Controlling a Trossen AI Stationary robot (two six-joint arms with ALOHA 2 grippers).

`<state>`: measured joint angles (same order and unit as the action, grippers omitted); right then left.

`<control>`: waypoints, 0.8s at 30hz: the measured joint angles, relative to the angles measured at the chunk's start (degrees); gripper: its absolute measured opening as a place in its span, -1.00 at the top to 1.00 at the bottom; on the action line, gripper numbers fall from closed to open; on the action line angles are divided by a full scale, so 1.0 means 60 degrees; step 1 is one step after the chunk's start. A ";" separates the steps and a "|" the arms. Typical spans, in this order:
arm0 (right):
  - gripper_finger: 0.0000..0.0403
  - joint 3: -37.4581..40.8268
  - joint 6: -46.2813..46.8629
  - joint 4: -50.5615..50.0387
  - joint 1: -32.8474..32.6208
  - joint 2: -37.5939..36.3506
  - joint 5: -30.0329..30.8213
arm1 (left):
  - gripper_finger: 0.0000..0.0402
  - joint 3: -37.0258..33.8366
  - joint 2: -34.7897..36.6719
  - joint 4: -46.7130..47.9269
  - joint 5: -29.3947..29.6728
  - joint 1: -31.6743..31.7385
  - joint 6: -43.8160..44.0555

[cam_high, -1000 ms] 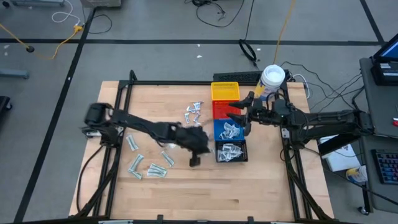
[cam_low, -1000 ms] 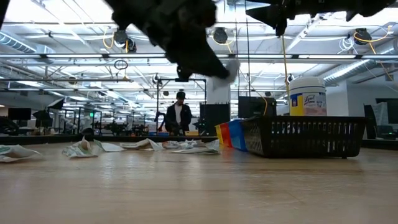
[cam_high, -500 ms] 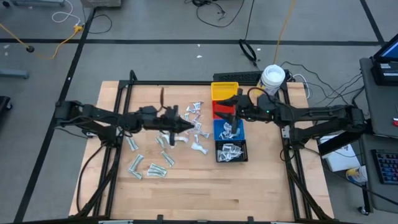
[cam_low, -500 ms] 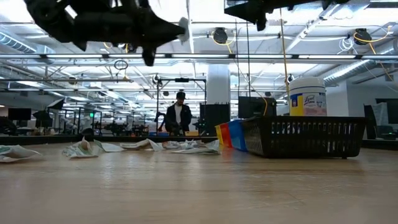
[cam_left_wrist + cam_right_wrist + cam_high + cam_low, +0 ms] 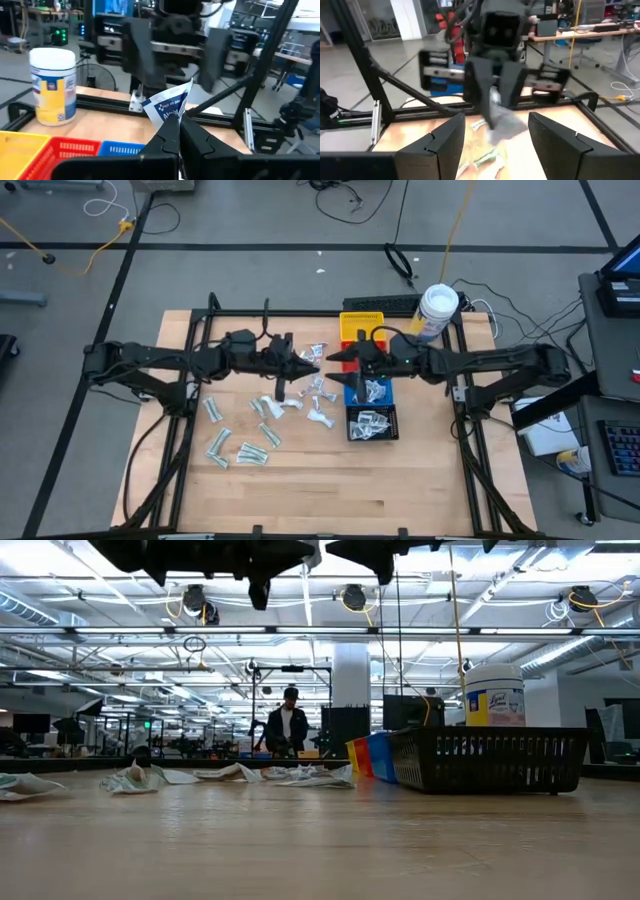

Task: Pick & Place First Aid Supplies
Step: Put the blue alcohol pad into the blue bin

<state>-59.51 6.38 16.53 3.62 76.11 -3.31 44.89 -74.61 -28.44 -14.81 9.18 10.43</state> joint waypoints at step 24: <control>-0.05 -0.0053 -0.0701 0.0479 -0.0247 0.0320 0.0065 | 1.00 0.0556 -0.0135 0.0577 0.0148 -0.0248 0.0132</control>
<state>-59.83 2.17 19.40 2.13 78.03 -2.92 48.23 -75.42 -24.97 -13.92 7.69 11.22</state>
